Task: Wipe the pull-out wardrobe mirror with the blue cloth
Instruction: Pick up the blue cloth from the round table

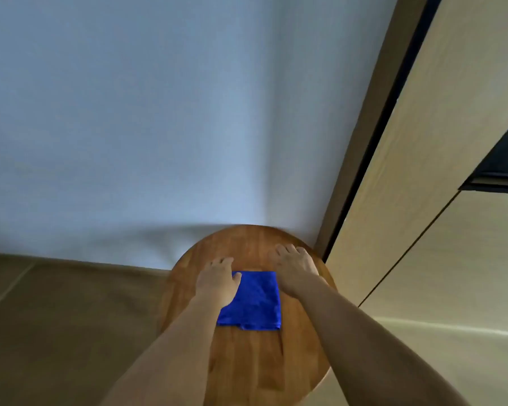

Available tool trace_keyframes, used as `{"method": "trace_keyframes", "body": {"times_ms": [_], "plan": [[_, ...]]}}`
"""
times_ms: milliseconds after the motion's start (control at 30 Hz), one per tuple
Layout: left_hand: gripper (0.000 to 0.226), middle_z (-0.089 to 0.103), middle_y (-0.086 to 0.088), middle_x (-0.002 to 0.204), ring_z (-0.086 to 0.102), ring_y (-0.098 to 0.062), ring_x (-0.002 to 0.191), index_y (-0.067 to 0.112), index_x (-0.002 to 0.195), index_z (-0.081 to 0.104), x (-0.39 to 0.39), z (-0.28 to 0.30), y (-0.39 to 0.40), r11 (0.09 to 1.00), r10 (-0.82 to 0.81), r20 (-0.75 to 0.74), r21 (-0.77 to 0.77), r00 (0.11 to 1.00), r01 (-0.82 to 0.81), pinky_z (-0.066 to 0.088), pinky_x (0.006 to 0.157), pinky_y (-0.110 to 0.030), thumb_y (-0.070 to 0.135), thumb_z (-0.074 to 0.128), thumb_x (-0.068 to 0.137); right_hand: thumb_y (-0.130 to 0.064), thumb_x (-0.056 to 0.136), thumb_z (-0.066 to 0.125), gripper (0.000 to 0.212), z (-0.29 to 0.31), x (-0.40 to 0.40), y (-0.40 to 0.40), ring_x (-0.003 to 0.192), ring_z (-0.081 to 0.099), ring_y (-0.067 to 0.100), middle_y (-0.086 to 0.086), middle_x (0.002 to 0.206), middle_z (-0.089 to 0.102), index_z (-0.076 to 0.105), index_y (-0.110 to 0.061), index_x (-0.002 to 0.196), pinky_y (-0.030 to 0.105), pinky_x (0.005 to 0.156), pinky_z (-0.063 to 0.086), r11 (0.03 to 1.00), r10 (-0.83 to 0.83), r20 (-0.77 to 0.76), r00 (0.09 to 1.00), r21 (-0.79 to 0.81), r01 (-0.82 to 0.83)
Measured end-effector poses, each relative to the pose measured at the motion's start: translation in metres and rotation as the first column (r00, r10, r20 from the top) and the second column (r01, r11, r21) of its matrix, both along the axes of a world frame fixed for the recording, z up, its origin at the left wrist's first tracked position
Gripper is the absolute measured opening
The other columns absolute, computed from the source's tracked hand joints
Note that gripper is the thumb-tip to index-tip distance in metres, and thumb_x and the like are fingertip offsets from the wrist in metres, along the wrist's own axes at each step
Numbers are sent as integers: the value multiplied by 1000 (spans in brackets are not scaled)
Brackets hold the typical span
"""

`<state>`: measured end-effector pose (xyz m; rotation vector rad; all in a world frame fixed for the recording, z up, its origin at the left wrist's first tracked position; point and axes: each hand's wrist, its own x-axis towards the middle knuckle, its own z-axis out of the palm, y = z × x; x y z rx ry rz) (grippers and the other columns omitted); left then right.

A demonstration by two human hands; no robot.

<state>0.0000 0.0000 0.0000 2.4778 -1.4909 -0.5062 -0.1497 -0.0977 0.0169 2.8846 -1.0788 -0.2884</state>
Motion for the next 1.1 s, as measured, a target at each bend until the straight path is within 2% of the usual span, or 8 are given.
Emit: {"method": "trace_keyframes", "body": {"times_ms": [200, 433, 567, 667, 733, 900, 1000, 1100], "plan": [[61, 30, -4, 151, 32, -21, 136, 18, 146, 26, -6, -61, -11, 981, 11, -21, 192, 1000, -7, 34, 109, -35, 42, 49, 94, -21, 89, 58, 61, -69, -4, -14, 124, 40, 24, 6, 140, 37, 28, -17, 142, 36, 98, 38, 993, -9, -126, 992, 115, 24], [67, 21, -6, 154, 26, -24, 138, 20, 148, 18, -2, -131, -25, 956, 145, -139, 277, 980, -102, 33, 108, -34, 37, 53, 93, -18, 92, 51, 41, -138, 1, -33, 112, 48, 22, 5, 127, 49, 39, -18, 131, 35, 90, 42, 963, -83, -169, 982, 240, 123], [69, 16, -7, 155, 24, -25, 138, 21, 149, 14, 8, -169, -37, 942, 195, -144, 303, 970, -144, 35, 105, -34, 34, 53, 94, -16, 89, 55, 56, -178, 15, -45, 113, 47, 25, 8, 134, 42, 31, -15, 140, 35, 89, 44, 962, -41, -247, 968, 253, 106], [72, 9, -9, 156, 22, -28, 138, 23, 149, 8, 13, -196, -45, 929, 253, -172, 320, 952, -189, 36, 105, -36, 33, 52, 94, -12, 87, 55, 66, -205, 25, -52, 119, 43, 28, 9, 143, 31, 22, -15, 144, 36, 87, 44, 928, -141, -260, 955, 303, 219], [72, 7, -9, 157, 20, -29, 140, 25, 150, 5, 17, -211, -49, 919, 293, -159, 319, 943, -232, 37, 107, -40, 37, 50, 95, -12, 89, 53, 71, -220, 30, -56, 118, 43, 27, 10, 142, 32, 13, -15, 148, 34, 83, 46, 894, -225, -246, 943, 333, 301], [80, 4, -11, 157, 19, -31, 140, 26, 150, -2, 18, -237, -61, 898, 387, -186, 298, 903, -324, 36, 106, -44, 43, 51, 92, -19, 95, 46, 76, -247, 39, -56, 114, 51, 24, 9, 139, 39, -6, -16, 150, 30, 75, 47, 758, -443, -216, 870, 429, 492], [89, 11, -12, 155, 26, -31, 135, 22, 150, -3, 19, -245, -65, 867, 467, -213, 302, 858, -397, 40, 101, -41, 41, 58, 89, -22, 95, 48, 78, -254, 46, -55, 109, 57, 23, 8, 144, 35, -7, -15, 150, 28, 68, 48, 561, -633, -213, 744, 536, 631], [94, 25, -13, 148, 36, -28, 127, 18, 149, -2, 25, -250, -64, 865, 464, -170, 301, 870, -402, 43, 95, -37, 42, 63, 86, -15, 92, 51, 74, -256, 54, -58, 117, 50, 25, 9, 144, 35, 4, -11, 149, 33, 82, 52, 410, -738, -223, 637, 601, 686]]}}
